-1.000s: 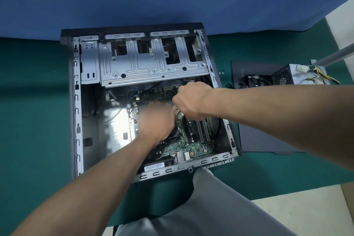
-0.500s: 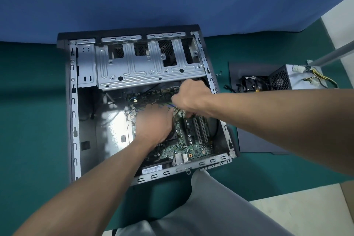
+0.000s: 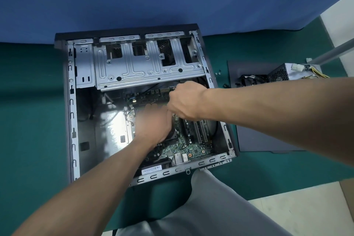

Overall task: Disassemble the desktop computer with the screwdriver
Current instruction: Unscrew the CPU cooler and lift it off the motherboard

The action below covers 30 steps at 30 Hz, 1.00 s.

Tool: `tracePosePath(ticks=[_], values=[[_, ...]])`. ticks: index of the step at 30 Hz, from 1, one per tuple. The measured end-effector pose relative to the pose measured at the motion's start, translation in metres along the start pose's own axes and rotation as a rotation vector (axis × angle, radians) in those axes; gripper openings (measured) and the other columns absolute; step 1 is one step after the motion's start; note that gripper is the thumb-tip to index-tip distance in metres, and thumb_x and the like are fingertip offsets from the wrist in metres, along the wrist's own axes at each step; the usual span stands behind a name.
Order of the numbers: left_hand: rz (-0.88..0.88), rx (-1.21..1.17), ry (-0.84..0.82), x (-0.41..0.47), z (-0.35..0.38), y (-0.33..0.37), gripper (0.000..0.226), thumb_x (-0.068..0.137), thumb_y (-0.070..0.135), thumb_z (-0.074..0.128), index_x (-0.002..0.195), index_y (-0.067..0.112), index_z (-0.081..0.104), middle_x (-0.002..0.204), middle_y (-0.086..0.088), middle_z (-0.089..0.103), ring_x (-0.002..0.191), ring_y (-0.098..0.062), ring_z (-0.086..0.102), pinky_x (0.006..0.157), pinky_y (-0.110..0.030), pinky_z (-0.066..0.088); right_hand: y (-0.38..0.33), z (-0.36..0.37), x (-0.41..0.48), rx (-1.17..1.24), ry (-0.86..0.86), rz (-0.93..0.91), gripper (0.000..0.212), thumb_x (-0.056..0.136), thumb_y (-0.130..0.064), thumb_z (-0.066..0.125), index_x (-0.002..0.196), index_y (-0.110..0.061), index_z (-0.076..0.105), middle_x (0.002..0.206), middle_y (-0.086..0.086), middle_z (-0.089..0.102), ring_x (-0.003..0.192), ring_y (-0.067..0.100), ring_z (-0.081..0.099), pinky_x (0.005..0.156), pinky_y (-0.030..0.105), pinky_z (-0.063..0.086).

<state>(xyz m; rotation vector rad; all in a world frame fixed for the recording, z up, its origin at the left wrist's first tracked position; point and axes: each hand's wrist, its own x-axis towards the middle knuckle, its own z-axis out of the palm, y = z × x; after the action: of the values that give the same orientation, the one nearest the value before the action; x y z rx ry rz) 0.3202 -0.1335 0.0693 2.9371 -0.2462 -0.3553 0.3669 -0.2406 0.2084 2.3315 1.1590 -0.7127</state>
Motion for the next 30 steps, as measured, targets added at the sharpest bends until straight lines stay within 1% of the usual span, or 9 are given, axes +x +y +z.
tracePosePath(ticks=[4,8,11,13,15,17,19,25,30], values=[[-0.006,-0.006,0.005,0.0,0.001,0.0,0.05,0.087,0.036,0.019,0.09,0.011,0.063,0.09,-0.012,0.062,0.087,-0.027,0.057,0.066,-0.036,0.046,0.0,0.002,-0.001,-0.016,0.043,-0.084,0.019,0.095,-0.008,0.044,0.094,-0.009,0.063,0.091,0.01,0.064,0.087,0.031,0.061,0.057,0.031,0.036],[0.011,0.013,0.012,0.0,0.002,-0.001,0.058,0.088,0.04,0.014,0.095,0.013,0.064,0.091,-0.011,0.063,0.088,-0.027,0.058,0.065,-0.035,0.045,0.003,0.006,0.002,0.588,0.051,0.281,0.036,0.09,-0.023,0.056,0.059,-0.014,0.039,0.062,0.007,0.038,0.06,0.026,0.05,0.046,0.024,0.033],[0.007,0.019,0.021,0.0,0.003,-0.001,0.057,0.094,0.043,0.015,0.094,0.016,0.066,0.088,-0.011,0.064,0.084,-0.027,0.059,0.061,-0.034,0.044,0.004,0.004,0.013,1.139,-0.033,0.697,0.026,0.095,-0.022,0.049,0.078,-0.005,0.057,0.061,0.007,0.053,0.05,0.016,0.058,0.047,0.025,0.049],[0.007,0.022,0.019,0.0,0.004,-0.001,0.058,0.096,0.045,0.014,0.092,0.017,0.065,0.087,-0.011,0.064,0.084,-0.027,0.059,0.06,-0.033,0.04,0.006,-0.001,0.015,1.474,-0.296,0.835,0.017,0.097,-0.011,0.038,0.093,-0.004,0.054,0.049,0.005,0.049,0.034,0.01,0.045,0.036,0.016,0.038],[0.01,0.022,0.022,0.0,0.005,-0.002,0.059,0.096,0.046,0.013,0.095,0.018,0.065,0.088,-0.01,0.064,0.086,-0.026,0.059,0.061,-0.033,0.04,0.009,-0.003,0.014,1.55,-0.391,0.762,0.021,0.098,-0.006,0.035,0.081,-0.004,0.047,0.051,0.007,0.043,0.036,0.011,0.036,0.029,0.015,0.025],[0.003,0.013,0.018,0.0,0.006,-0.002,0.061,0.096,0.047,0.012,0.099,0.019,0.066,0.089,-0.01,0.064,0.087,-0.026,0.06,0.063,-0.034,0.043,0.01,-0.004,0.016,1.396,-0.254,0.583,0.029,0.097,-0.005,0.042,0.067,-0.008,0.04,0.063,0.006,0.041,0.05,0.014,0.036,0.034,0.019,0.034],[0.0,0.005,0.02,0.001,0.005,-0.002,0.064,0.093,0.046,0.01,0.098,0.018,0.067,0.089,-0.01,0.064,0.087,-0.026,0.059,0.064,-0.034,0.045,0.006,-0.008,0.011,0.898,-0.195,0.446,0.033,0.095,-0.012,0.05,0.063,-0.012,0.039,0.065,0.002,0.04,0.054,0.014,0.039,0.044,0.023,0.037],[0.006,-0.008,0.035,0.0,0.003,-0.001,0.064,0.091,0.043,0.009,0.091,0.016,0.066,0.085,-0.01,0.064,0.083,-0.026,0.059,0.061,-0.034,0.044,0.005,-0.003,-0.001,0.033,-0.041,0.013,0.023,0.097,-0.012,0.045,0.078,-0.014,0.033,0.065,0.003,0.033,0.06,0.021,0.042,0.059,0.032,0.039],[0.002,0.003,0.052,0.0,0.006,-0.001,0.064,0.091,0.045,0.009,0.093,0.017,0.067,0.085,-0.01,0.063,0.084,-0.026,0.06,0.061,-0.034,0.043,0.01,0.003,-0.006,0.111,0.008,-0.034,0.025,0.094,-0.006,0.047,0.076,-0.016,0.033,0.061,0.002,0.032,0.06,0.022,0.043,0.056,0.032,0.038]])
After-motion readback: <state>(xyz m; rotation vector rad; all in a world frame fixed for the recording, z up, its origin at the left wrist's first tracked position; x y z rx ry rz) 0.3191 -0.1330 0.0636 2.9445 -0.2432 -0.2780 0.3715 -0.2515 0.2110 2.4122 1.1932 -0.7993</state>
